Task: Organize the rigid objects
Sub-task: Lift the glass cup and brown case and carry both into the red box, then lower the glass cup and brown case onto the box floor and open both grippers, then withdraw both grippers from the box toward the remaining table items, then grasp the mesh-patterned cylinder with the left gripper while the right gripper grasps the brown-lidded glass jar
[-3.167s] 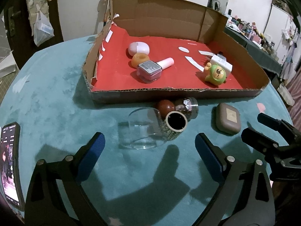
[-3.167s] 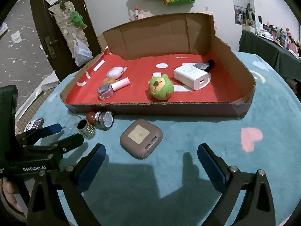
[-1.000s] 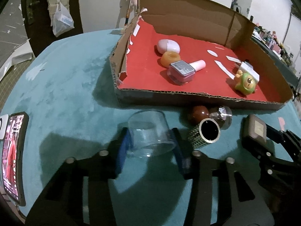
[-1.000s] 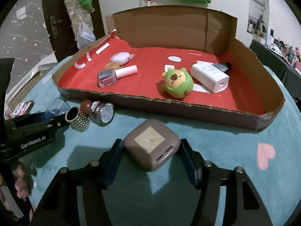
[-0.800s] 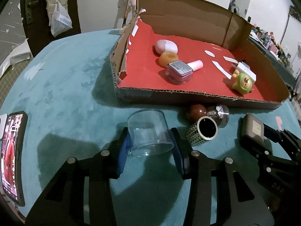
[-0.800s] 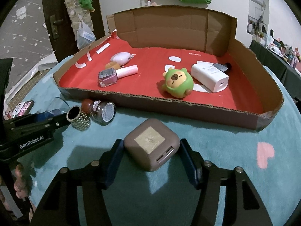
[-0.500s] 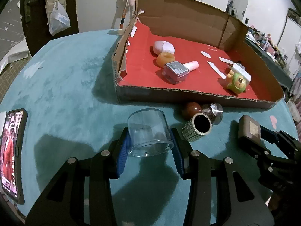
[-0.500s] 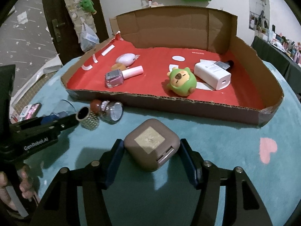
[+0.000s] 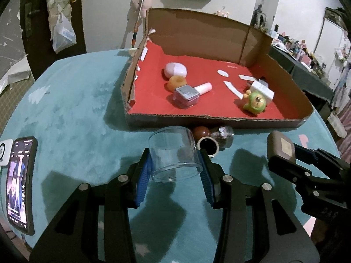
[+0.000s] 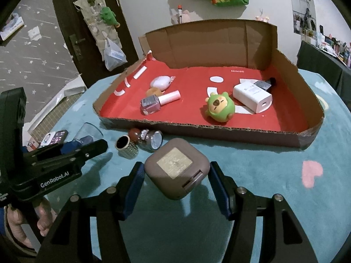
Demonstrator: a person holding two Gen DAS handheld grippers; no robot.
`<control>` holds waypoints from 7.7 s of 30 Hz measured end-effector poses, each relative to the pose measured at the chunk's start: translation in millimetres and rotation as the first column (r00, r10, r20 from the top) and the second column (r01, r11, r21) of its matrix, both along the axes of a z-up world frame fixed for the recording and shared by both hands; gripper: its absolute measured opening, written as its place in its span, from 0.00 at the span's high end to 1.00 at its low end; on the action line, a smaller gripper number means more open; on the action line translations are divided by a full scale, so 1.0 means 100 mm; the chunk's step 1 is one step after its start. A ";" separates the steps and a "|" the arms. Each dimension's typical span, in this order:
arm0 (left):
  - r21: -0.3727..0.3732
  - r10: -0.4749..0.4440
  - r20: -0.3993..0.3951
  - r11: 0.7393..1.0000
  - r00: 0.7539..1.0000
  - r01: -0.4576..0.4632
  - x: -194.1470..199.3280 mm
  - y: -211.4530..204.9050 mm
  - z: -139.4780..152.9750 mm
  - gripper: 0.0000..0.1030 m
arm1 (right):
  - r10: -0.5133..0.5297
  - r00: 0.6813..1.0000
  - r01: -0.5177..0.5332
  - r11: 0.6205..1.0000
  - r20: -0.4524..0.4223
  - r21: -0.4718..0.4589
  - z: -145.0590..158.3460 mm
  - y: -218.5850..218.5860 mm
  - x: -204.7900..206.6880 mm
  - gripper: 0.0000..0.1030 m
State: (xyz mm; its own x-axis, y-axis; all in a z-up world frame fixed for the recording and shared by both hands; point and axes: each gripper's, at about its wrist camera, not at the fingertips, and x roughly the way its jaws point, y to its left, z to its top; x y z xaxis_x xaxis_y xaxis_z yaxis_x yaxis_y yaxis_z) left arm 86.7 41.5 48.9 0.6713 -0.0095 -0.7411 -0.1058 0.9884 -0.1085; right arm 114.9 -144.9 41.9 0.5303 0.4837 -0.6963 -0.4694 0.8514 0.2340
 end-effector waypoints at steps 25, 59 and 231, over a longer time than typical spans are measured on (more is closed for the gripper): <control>0.023 -0.073 0.044 0.997 0.996 0.072 0.17 -0.20 0.22 0.61 | -0.008 0.999 0.006 0.999 0.040 0.052 0.22 -0.11 0.08 0.39; -0.094 -0.250 -0.163 0.967 0.955 0.237 1.18 -0.17 -0.09 0.61 | 0.063 0.977 -0.054 0.997 -0.205 0.050 0.04 0.04 1.09 0.39; 0.060 0.043 -0.098 0.998 0.994 -0.038 0.36 0.43 -0.37 0.29 | 0.071 0.981 -0.056 0.994 -0.181 0.090 -0.17 0.47 0.56 0.29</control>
State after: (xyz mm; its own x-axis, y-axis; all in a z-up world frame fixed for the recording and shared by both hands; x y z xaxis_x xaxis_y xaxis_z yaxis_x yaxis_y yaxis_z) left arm 122.4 84.6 11.9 0.5937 0.0609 -0.8024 -0.1532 0.9875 -0.0384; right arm 171.0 -97.6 24.6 0.3634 0.5733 -0.7343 -0.4642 0.7948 0.3908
